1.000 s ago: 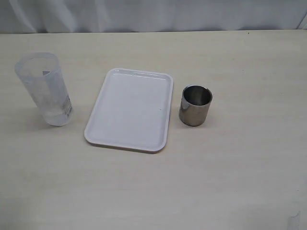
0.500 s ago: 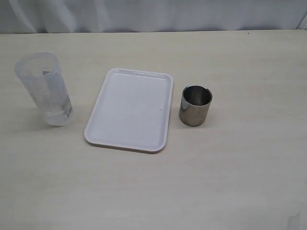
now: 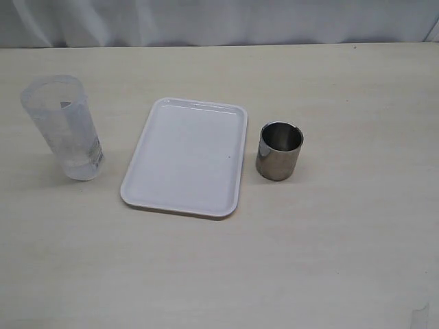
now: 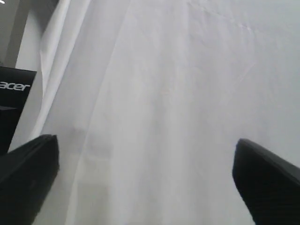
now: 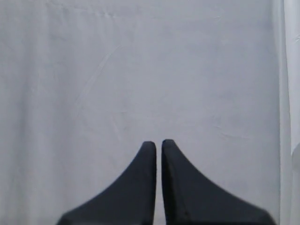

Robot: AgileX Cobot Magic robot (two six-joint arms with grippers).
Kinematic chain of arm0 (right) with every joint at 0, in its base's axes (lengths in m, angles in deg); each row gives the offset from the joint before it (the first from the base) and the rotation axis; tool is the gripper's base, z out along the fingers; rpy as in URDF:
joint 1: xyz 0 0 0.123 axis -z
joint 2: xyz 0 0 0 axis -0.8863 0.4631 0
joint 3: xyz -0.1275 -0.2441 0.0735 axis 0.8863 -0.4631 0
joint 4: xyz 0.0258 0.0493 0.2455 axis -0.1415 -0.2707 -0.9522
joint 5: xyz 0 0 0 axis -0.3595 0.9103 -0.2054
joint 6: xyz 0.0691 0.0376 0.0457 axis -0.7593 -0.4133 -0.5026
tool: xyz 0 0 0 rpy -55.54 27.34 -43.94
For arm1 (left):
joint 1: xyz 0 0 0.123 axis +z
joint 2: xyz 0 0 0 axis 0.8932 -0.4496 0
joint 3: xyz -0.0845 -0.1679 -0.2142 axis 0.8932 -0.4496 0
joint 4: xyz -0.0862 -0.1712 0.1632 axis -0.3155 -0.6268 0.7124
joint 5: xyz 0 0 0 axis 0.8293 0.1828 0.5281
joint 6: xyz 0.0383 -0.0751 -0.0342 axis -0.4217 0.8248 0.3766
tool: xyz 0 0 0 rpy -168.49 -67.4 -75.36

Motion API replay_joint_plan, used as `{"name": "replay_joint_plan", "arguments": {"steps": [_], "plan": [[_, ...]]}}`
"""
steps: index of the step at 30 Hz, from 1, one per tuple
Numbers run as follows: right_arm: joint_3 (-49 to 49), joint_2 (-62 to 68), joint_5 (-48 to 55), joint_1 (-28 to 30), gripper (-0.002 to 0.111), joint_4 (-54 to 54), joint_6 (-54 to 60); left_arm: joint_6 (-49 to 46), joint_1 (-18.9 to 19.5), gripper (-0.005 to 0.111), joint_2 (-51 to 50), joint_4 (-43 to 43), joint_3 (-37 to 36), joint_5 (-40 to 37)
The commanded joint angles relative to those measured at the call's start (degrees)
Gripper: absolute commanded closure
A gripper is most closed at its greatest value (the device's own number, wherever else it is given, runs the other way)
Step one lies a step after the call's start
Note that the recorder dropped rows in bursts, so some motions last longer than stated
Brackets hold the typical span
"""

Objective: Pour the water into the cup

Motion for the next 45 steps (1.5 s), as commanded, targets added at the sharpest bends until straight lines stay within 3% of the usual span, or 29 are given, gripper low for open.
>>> {"name": "replay_joint_plan", "arguments": {"steps": [1,14,26,35,45], "plan": [[-0.2,-0.3,-0.6,0.1,0.104,0.2,-3.5,0.8,-0.4,0.002,-11.6,7.5,1.3,4.3],[-0.2,-0.3,-0.5,0.1,0.104,0.2,-3.6,2.0,-0.4,0.002,-48.8,15.2,1.3,19.8],[-0.2,-0.3,-0.5,0.1,0.104,0.2,-4.0,0.2,-0.5,0.002,-71.6,17.9,2.4,28.0],[-0.2,-0.3,0.6,0.1,0.104,0.2,-4.0,0.1,-0.5,0.002,-80.9,23.1,8.0,28.6],[-0.2,-0.3,1.1,0.1,0.104,0.2,-4.0,0.1,-0.5,0.002,-87.5,22.3,14.4,27.7]]}}
